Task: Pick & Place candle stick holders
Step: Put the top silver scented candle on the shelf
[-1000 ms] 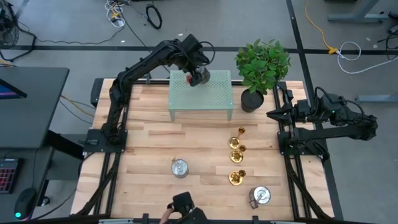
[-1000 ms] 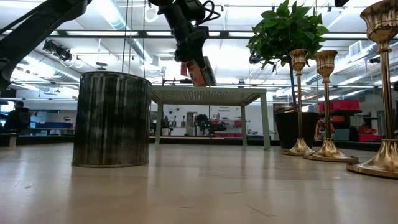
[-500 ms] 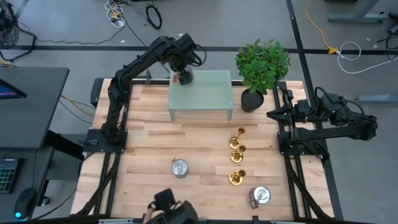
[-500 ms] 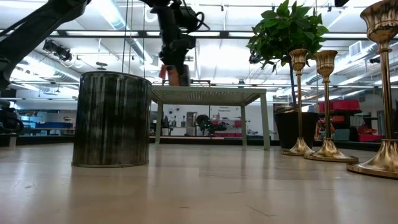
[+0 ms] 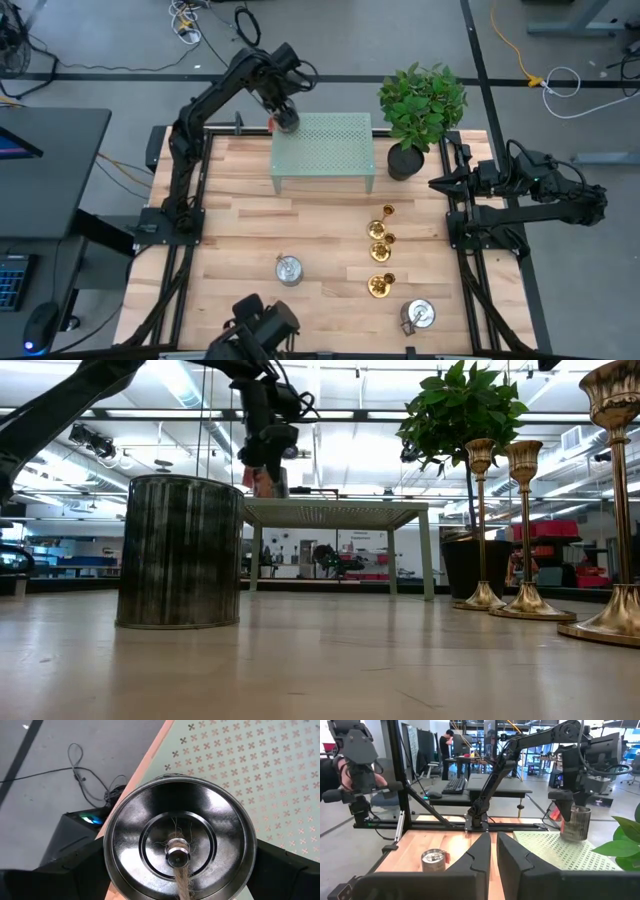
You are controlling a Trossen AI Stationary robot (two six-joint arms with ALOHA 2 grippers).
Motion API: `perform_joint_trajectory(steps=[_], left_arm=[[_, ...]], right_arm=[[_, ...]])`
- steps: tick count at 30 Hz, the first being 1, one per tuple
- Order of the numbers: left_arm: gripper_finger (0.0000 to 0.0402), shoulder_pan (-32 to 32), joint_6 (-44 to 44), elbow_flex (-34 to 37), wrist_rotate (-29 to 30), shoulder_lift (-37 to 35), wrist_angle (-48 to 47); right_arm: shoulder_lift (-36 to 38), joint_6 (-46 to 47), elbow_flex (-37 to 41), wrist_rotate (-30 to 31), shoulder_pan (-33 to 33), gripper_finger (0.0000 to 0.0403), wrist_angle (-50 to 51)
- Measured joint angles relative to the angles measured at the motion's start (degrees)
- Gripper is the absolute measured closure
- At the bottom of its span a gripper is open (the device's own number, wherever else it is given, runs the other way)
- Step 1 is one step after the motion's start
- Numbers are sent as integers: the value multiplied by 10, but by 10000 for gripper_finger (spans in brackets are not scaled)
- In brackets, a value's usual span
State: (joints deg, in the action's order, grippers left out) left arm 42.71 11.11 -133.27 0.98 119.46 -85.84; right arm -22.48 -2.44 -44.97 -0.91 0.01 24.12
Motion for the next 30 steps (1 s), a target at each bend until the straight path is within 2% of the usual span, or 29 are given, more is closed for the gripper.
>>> perform_joint_trajectory(steps=[13, 18, 24, 30], left_arm=[[36, 2, 0, 6, -4, 1, 14], [15, 1, 0, 5, -2, 1, 12], [36, 0, 0, 5, -2, 2, 14], [10, -2, -9, 6, -2, 2, 16]], right_arm=[[0, 0, 0, 0, 0, 366, 0], [0, 3, 0, 0, 0, 366, 1], [0, 4, 0, 0, 0, 366, 3], [0, 4, 0, 0, 0, 366, 4]])
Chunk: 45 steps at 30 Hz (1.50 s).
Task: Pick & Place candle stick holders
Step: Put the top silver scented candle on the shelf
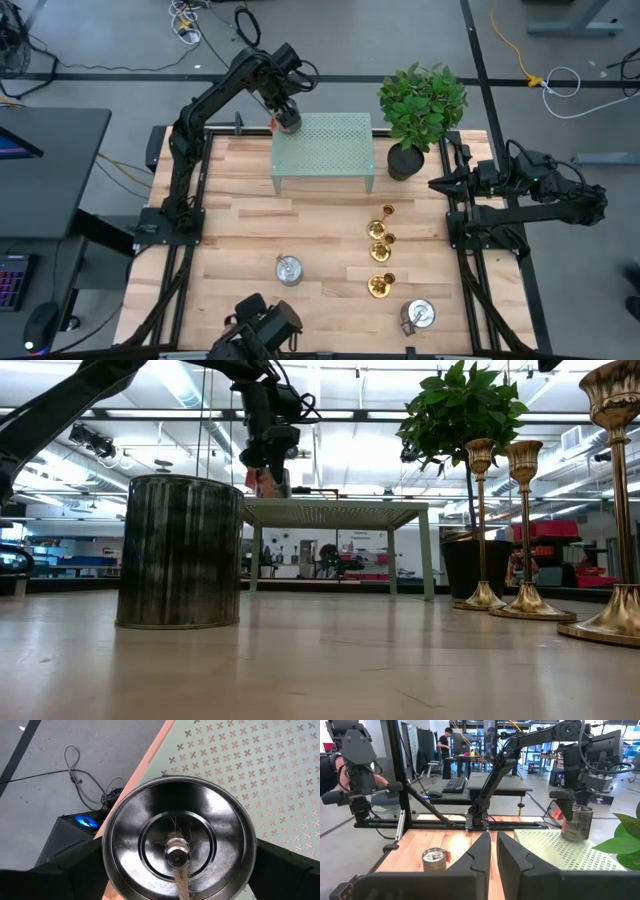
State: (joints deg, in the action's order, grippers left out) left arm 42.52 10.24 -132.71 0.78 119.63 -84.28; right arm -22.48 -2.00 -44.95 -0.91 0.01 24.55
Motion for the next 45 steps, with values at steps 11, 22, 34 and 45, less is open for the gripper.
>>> perform_joint_trajectory(steps=[11, 22, 34, 45], left_arm=[[9, 0, -6, 0, 6, 0, 6], [10, 0, -6, 0, 7, 0, 5], [7, 0, -4, 0, 13, 0, 4], [7, 0, 13, -1, 16, 0, 5]], right_arm=[[0, 0, 0, 0, 0, 366, 0], [0, 0, 0, 0, 0, 366, 0], [0, 0, 0, 0, 0, 366, 0], [0, 0, 0, 0, 0, 366, 0]])
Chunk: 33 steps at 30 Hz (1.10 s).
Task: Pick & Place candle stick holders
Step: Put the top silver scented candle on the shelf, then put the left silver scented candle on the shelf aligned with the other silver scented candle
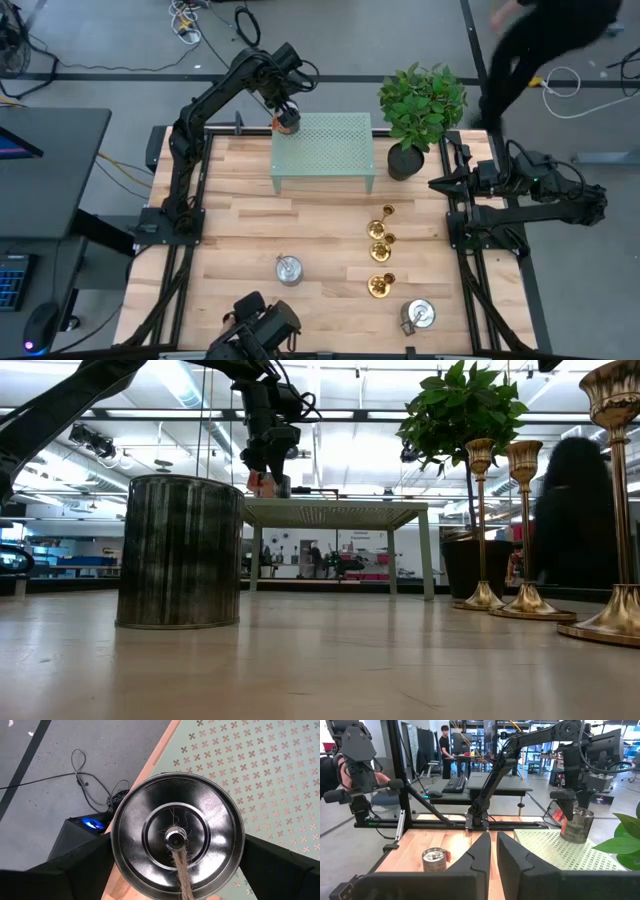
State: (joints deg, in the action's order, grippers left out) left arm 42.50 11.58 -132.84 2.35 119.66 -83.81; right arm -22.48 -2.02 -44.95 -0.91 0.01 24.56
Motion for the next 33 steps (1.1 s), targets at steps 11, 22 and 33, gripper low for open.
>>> perform_joint_trajectory(steps=[11, 22, 33], left_arm=[[7, 0, 14, 0, 5, 0, 5], [7, 0, 21, 0, 5, -9, 4], [7, 0, 18, -1, -7, -56, 25]], right_arm=[[0, 0, 0, 0, 0, 366, 0], [0, 0, 0, 0, 0, 366, 0], [0, 0, 0, 0, 0, 366, 0]])
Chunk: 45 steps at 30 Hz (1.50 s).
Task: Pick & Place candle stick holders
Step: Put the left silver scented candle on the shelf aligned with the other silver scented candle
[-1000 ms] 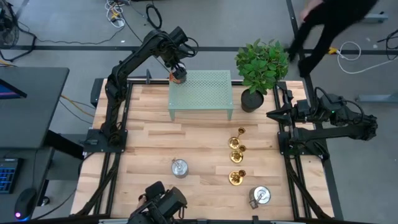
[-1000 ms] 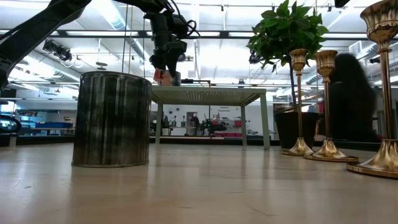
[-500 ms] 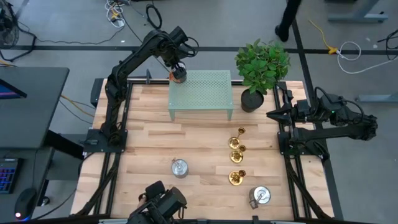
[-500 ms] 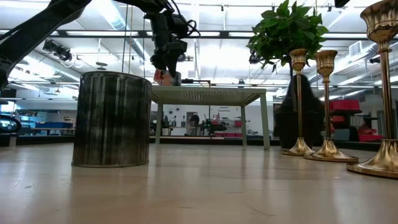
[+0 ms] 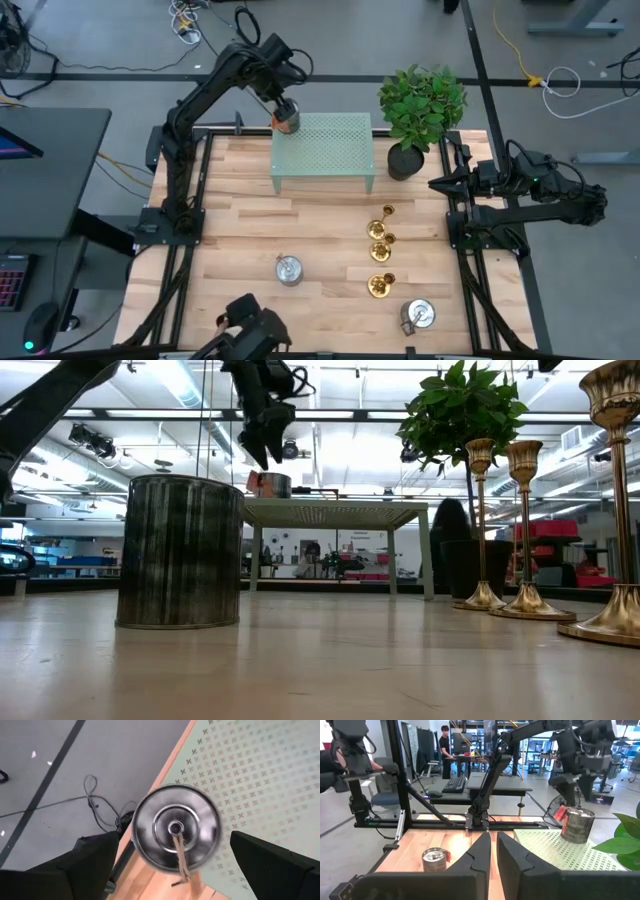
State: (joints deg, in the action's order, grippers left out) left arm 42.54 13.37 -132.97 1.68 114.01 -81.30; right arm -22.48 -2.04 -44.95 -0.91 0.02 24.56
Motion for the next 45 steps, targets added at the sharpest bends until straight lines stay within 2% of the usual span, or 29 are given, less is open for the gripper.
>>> perform_joint_trajectory(steps=[7, 10, 16, 19, 25, 30, 37, 41, 45], left_arm=[[7, -21, 13, 0, -90, -44, -24], [7, -64, 82, 0, -120, -55, -86], [7, -197, 102, 6, -80, -78, -87], [7, -266, 68, 7, -53, -76, -87], [7, -388, 8, 7, -45, -76, -87], [7, -477, -84, 7, -40, -76, -87], [7, -583, -217, 9, 13, -71, -87], [7, -630, -300, 51, 46, -71, -86], [7, -667, -341, 127, 61, -71, -60]], right_arm=[[0, 1, 0, 0, 0, 366, 0], [0, 14, 0, 0, 0, 366, 0], [0, 20, 0, -1, 0, 366, 0], [0, 26, 0, -1, 0, 366, 0], [0, 55, 0, -2, 0, 366, 0], [0, 78, 0, -2, 0, 366, 0], [0, 137, 0, -6, 0, 366, -1], [0, 151, 0, -21, 0, 366, -1], [0, 151, 0, -30, 0, 366, -2]])
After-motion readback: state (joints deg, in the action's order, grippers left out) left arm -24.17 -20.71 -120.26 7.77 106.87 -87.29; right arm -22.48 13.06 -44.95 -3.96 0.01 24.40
